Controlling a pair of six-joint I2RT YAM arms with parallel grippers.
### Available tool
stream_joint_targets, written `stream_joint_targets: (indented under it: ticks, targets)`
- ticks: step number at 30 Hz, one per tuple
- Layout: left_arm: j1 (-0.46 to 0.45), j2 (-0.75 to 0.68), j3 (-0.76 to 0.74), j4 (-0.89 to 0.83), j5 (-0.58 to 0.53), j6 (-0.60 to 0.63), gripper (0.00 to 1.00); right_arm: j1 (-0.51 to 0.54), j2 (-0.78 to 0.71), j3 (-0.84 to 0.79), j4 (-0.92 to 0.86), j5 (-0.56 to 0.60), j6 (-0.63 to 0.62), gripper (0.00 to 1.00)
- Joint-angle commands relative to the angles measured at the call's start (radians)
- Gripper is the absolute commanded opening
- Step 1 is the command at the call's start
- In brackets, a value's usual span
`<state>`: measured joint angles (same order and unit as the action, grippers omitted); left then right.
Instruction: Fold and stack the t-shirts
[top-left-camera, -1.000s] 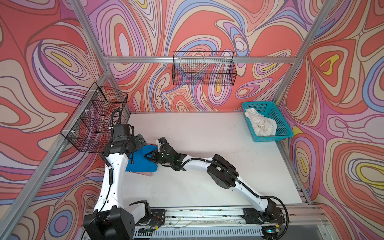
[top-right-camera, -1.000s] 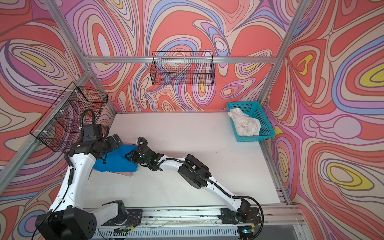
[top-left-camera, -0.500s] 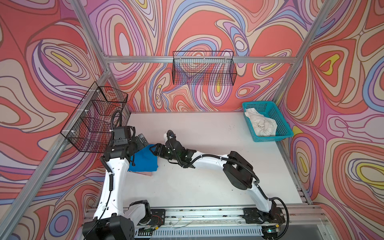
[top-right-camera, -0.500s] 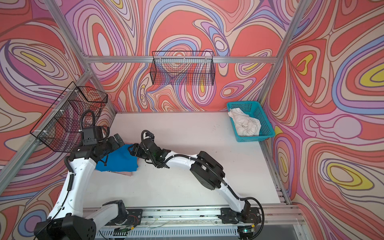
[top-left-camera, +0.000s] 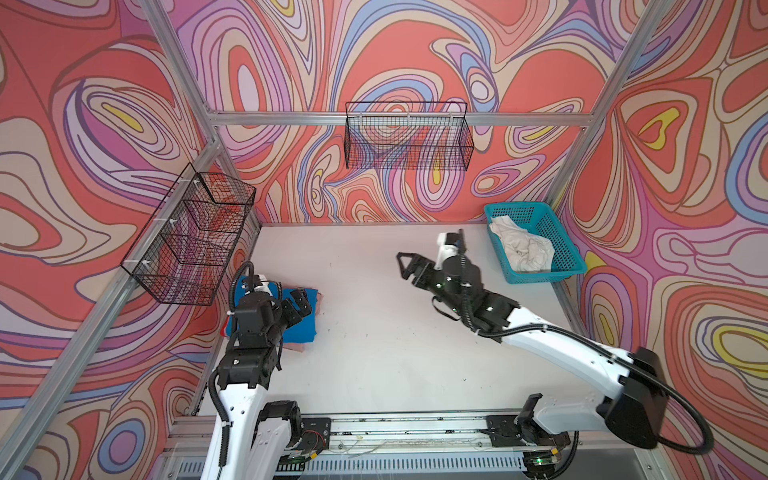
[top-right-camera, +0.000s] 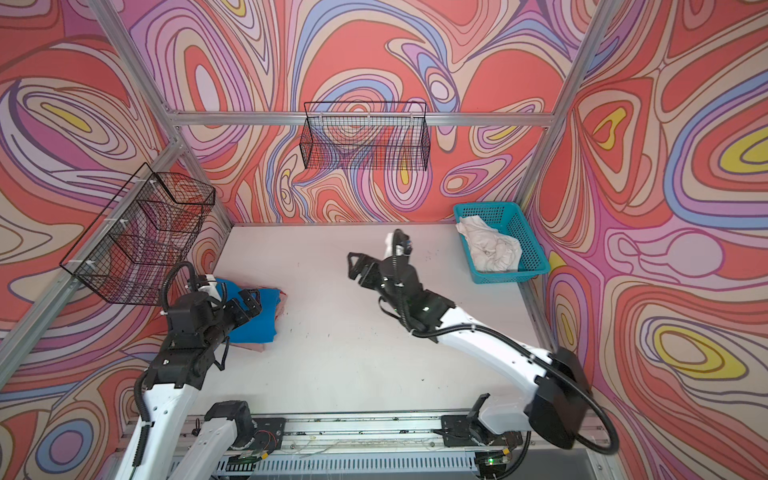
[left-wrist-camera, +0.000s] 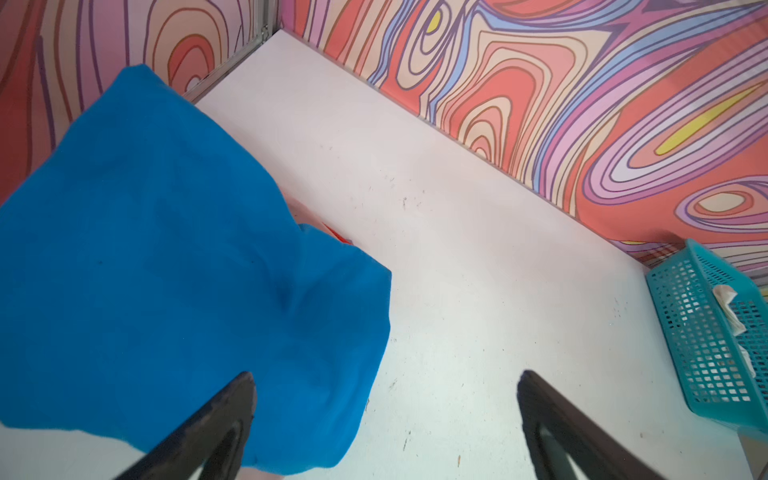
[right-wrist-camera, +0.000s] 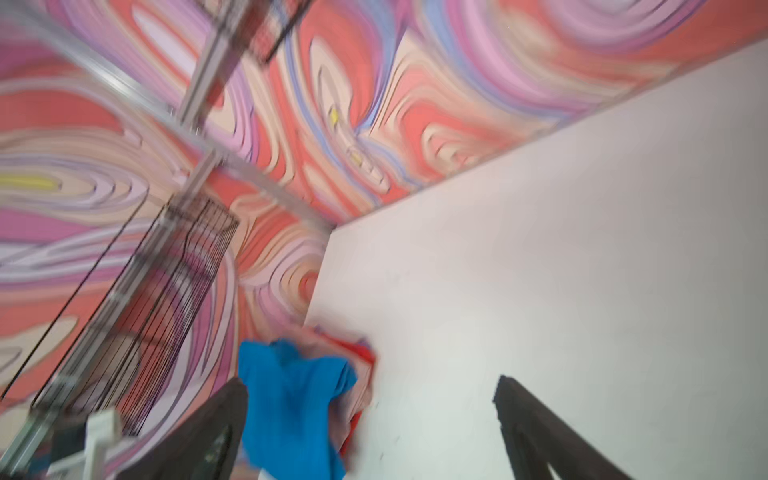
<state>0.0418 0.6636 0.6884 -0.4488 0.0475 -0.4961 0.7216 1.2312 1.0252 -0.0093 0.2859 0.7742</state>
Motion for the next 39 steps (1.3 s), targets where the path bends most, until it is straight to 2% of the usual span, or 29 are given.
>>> stream_joint_targets:
  ticks: [1, 3, 4, 7, 9, 11, 13, 15, 17, 18, 22, 23, 25, 27, 28, 29, 30, 31, 33, 34, 35, 36, 37, 38, 39]
  targets:
    - [-0.013, 0.017, -0.047, 0.16, -0.022, 0.043, 1.0, -0.108, -0.129, -0.129, -0.099, 0.132, -0.256, 0.98]
    - [-0.025, 0.03, -0.083, 0.227, 0.006, 0.038, 1.0, -0.176, -0.166, -0.2, -0.064, 0.212, -0.418, 0.98]
    - [-0.04, 0.051, -0.086, 0.231, -0.022, 0.055, 1.0, -0.221, -0.163, -0.231, -0.046, 0.263, -0.485, 0.98]
    - [-0.072, 0.141, -0.092, 0.24, -0.195, 0.121, 1.0, -0.333, -0.106, -0.32, 0.094, 0.41, -0.582, 0.98]
    - [-0.071, 0.205, -0.103, 0.283, -0.262, 0.151, 1.0, -0.383, -0.05, -0.337, 0.173, 0.335, -0.589, 0.98]
    - [-0.07, 0.262, -0.111, 0.342, -0.344, 0.165, 1.0, -0.419, 0.04, -0.364, 0.31, 0.357, -0.616, 0.98]
    - [-0.07, 0.315, -0.14, 0.453, -0.398, 0.22, 1.0, -0.451, 0.138, -0.417, 0.494, 0.394, -0.692, 0.98]
    - [-0.069, 0.369, -0.217, 0.616, -0.438, 0.249, 1.0, -0.503, 0.205, -0.468, 0.624, 0.343, -0.659, 0.98]
    - [-0.069, 0.431, -0.268, 0.777, -0.457, 0.296, 1.0, -0.529, 0.266, -0.534, 0.797, 0.343, -0.693, 0.98]
    - [-0.069, 0.459, -0.286, 0.84, -0.467, 0.307, 1.0, -0.531, 0.298, -0.544, 0.821, 0.359, -0.71, 0.98]
    - [-0.071, 0.587, -0.361, 1.154, -0.443, 0.358, 1.0, -0.552, 0.439, -0.632, 1.148, 0.334, -0.749, 0.98]
    - [-0.071, 0.613, -0.369, 1.205, -0.45, 0.361, 1.0, -0.552, 0.43, -0.605, 1.064, 0.282, -0.745, 0.98]
    - [-0.074, 0.686, -0.358, 1.244, -0.427, 0.37, 1.0, -0.578, 0.447, -0.589, 1.055, 0.225, -0.742, 0.98]
    - [-0.1, 0.783, -0.369, 1.377, -0.441, 0.413, 1.0, -0.616, 0.452, -0.573, 1.02, 0.145, -0.721, 0.98]
    - [-0.109, 0.808, -0.354, 1.379, -0.425, 0.439, 1.0, -0.617, 0.452, -0.572, 1.011, 0.129, -0.721, 0.98]
    - [-0.11, 0.793, -0.327, 1.287, -0.4, 0.429, 1.0, -0.629, 0.453, -0.582, 1.023, 0.091, -0.72, 0.98]
    - [-0.102, 0.793, -0.313, 1.262, -0.383, 0.422, 1.0, -0.643, 0.458, -0.607, 1.052, 0.014, -0.723, 0.98]
    - [-0.093, 0.813, -0.329, 1.329, -0.374, 0.429, 1.0, -0.649, 0.495, -0.65, 1.193, 0.0, -0.742, 0.98]
    - [-0.095, 0.805, -0.309, 1.26, -0.336, 0.433, 1.0, -0.651, 0.471, -0.64, 1.119, 0.015, -0.715, 0.98]
    - [-0.095, 0.822, -0.298, 1.26, -0.314, 0.44, 1.0, -0.65, 0.487, -0.65, 1.187, 0.021, -0.728, 0.98]
    - [-0.099, 0.86, -0.314, 1.329, -0.319, 0.441, 1.0, -0.65, 0.475, -0.649, 1.163, 0.014, -0.724, 0.98]
    - [-0.113, 0.914, -0.362, 1.509, -0.337, 0.48, 1.0, -0.65, 0.475, -0.654, 1.168, 0.027, -0.724, 0.98]
    - [-0.139, 0.91, -0.339, 1.452, -0.356, 0.502, 1.0, -0.65, 0.482, -0.657, 1.195, 0.033, -0.726, 0.98]
    - [-0.131, 0.875, -0.309, 1.319, -0.342, 0.478, 1.0, -0.649, 0.473, -0.654, 1.171, 0.029, -0.723, 0.98]
    - [-0.112, 0.881, -0.317, 1.355, -0.329, 0.46, 1.0, -0.649, 0.477, -0.655, 1.173, 0.03, -0.724, 0.98]
